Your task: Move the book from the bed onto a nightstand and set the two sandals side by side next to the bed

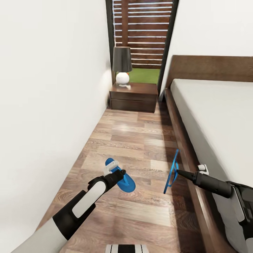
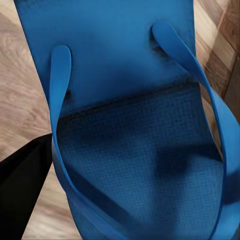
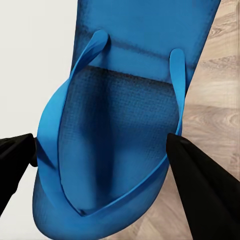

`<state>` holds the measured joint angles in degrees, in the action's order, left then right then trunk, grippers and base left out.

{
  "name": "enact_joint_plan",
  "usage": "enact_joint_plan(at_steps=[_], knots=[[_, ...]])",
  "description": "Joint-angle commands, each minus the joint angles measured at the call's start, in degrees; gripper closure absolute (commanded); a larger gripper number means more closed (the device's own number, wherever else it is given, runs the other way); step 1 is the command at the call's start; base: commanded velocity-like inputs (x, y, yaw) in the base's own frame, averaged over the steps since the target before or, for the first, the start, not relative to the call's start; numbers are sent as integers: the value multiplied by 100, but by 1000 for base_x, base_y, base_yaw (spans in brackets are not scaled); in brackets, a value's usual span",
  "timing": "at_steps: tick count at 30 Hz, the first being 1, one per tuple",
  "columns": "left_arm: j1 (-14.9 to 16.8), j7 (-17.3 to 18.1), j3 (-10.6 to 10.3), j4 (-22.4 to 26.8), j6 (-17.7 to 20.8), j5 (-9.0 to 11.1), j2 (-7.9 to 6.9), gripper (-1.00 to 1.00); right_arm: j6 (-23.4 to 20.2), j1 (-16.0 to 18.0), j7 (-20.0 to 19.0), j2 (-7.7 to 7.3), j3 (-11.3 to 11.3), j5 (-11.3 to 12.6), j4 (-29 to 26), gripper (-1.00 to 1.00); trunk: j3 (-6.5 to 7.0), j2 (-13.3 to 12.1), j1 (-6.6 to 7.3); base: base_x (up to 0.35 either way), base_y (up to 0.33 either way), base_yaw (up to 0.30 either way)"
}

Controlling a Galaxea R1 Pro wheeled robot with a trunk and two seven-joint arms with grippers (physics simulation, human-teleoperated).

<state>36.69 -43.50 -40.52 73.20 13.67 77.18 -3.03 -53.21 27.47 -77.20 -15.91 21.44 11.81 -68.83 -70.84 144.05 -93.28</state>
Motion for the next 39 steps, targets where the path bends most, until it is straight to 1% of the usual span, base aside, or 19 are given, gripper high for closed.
enact_joint_plan(at_steps=[1,22,33,39], knots=[[4,-36,-8,10,13,14,-5,100,-40,4,-11,0,5,14,1,100,-5,2,1,-3,0,-240],[4,-36,-8,4,13,17,-5,100,-40,4,-14,0,9,14,1,100,-5,2,1,0,0,-274],[4,-40,-8,10,13,17,-2,100,-40,4,-23,0,9,14,1,100,-5,2,1,0,0,-27],[4,-44,-8,9,8,17,3,100,-40,4,-30,-4,9,14,1,100,128,-6,17,0,0,0]])
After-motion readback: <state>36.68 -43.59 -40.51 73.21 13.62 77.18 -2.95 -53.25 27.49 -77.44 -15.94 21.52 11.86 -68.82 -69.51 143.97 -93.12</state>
